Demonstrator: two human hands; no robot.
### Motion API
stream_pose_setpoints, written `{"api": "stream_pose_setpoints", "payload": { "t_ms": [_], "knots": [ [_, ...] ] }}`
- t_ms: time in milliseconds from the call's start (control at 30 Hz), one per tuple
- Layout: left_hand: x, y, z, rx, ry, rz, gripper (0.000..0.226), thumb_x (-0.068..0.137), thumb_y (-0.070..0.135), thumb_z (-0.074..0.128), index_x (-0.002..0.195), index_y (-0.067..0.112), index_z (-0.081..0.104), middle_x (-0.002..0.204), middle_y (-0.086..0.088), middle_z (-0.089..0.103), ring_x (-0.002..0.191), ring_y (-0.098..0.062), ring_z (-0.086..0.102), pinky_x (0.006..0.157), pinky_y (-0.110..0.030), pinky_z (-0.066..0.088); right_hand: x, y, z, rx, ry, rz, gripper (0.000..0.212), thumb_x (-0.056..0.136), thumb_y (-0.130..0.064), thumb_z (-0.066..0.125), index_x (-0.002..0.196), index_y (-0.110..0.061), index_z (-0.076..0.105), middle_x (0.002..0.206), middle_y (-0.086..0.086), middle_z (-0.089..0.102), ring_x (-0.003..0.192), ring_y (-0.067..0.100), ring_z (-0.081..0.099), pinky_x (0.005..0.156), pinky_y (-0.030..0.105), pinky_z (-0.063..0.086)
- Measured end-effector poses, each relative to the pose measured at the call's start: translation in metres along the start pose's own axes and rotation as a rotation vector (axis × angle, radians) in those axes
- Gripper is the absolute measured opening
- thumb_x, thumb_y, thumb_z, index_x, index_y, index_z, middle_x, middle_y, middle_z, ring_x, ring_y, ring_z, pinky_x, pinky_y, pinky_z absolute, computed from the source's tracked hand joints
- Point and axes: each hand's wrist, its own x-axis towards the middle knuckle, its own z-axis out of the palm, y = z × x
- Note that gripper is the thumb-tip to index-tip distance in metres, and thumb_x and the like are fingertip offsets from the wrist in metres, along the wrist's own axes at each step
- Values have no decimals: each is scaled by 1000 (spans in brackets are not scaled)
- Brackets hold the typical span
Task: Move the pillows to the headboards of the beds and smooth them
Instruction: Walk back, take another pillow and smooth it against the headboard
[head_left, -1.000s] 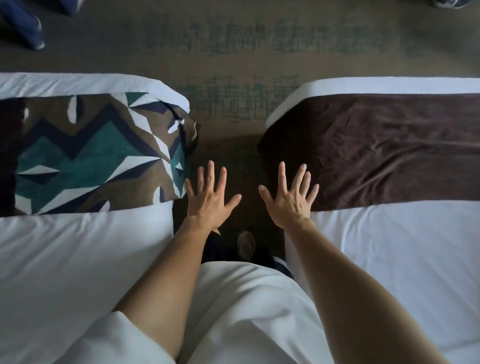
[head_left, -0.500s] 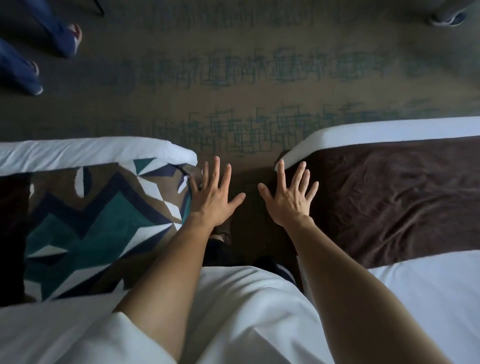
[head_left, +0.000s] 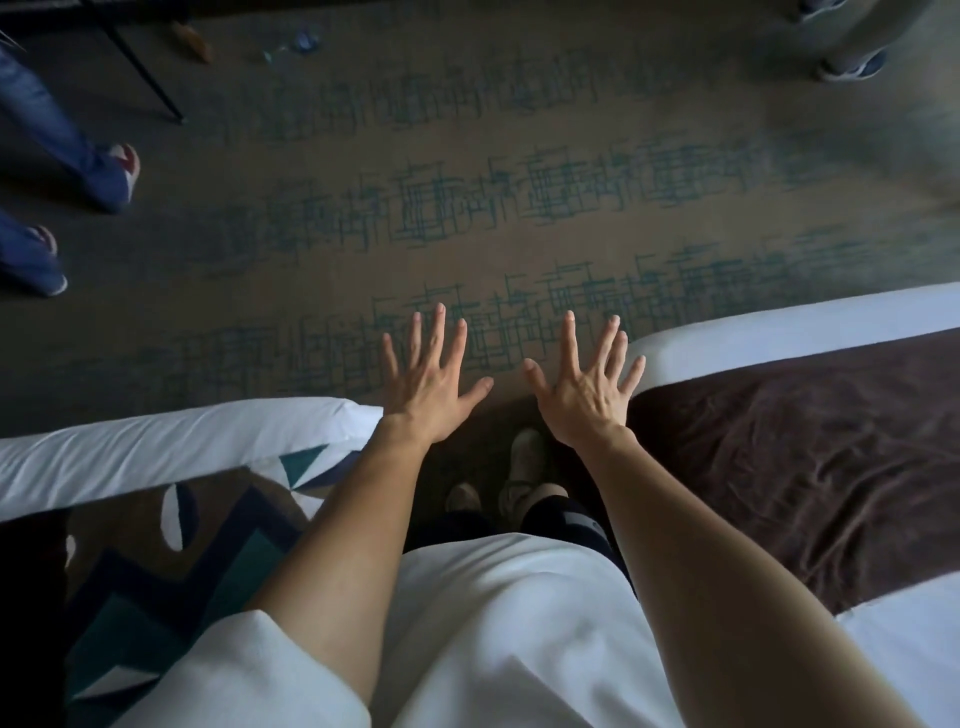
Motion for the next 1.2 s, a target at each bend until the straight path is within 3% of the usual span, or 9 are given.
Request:
{"api": "stream_pose_setpoints", "payload": {
  "t_ms": [533,900,1200],
  "knots": [
    [185,68,-74,9,-7,-4,87,97,76,21,162,29,-12,165,-2,-34,153,-29,-28,119,-65,-13,177,29,-79,33,5,18,84,95,-79,10,159,-36,-21,165,21,-28,156,38,-18,121,60,-13],
    [292,123,-121,76,-19,135,86,97,76,19,161,30,-13,165,-1,-34,154,-30,-26,120,-66,-11,258,56,-134,56,18,108,84,94,-79,9,159,-35,-21,165,21,-27,155,38,-19,122,62,-12],
    [422,164,-183,144,-23,319,86,97,76,19,162,29,-11,166,-2,-30,154,-30,-25,120,-66,-12,352,72,-192,151,88,283,84,94,-79,11,159,-37,-20,165,20,-29,155,38,-21,121,62,-13]
  ]
}}
